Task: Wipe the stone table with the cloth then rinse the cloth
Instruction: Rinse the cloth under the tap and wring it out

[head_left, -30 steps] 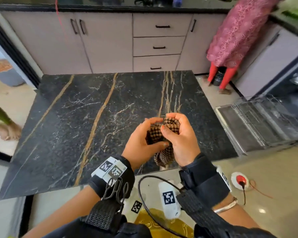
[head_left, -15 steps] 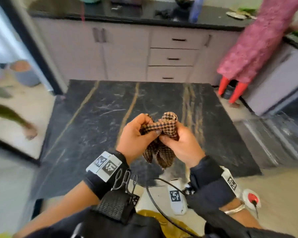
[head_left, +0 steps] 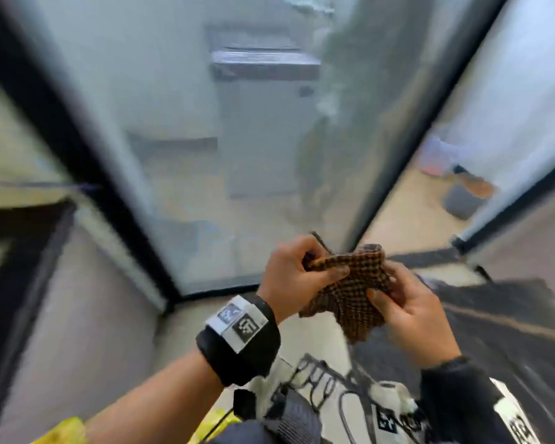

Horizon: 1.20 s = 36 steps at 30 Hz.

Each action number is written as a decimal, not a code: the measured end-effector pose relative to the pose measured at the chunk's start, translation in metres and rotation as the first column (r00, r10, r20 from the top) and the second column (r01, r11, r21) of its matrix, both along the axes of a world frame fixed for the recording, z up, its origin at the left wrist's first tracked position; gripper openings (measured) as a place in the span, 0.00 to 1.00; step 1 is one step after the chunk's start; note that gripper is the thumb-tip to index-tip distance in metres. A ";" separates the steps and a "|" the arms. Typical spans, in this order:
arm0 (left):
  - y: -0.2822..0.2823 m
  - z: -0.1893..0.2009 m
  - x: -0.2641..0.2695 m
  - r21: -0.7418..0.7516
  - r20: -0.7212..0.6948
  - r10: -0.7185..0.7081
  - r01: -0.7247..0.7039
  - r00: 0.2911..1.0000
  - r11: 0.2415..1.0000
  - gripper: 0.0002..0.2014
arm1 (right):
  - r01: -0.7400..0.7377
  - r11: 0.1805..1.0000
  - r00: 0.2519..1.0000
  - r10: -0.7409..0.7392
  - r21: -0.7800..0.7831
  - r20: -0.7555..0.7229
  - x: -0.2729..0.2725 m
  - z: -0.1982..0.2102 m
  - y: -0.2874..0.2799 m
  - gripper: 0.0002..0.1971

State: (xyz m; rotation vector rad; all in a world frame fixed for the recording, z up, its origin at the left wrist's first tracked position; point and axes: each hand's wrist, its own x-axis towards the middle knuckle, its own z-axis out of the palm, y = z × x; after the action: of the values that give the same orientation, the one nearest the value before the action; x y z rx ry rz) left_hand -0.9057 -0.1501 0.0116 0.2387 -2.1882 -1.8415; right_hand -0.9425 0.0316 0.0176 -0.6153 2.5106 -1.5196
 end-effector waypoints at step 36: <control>-0.402 0.052 0.466 -0.530 0.137 0.975 -0.844 -0.176 -0.078 0.08 | -0.971 0.028 -0.079 0.901 -0.238 0.427 0.286 0.042 -0.639 0.09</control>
State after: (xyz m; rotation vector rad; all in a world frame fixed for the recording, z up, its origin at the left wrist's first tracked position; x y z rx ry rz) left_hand -0.4402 -0.5517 0.0635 1.9131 -1.3687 -0.4752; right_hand -0.6561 -0.6074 0.0598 -1.3586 1.0155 -0.6470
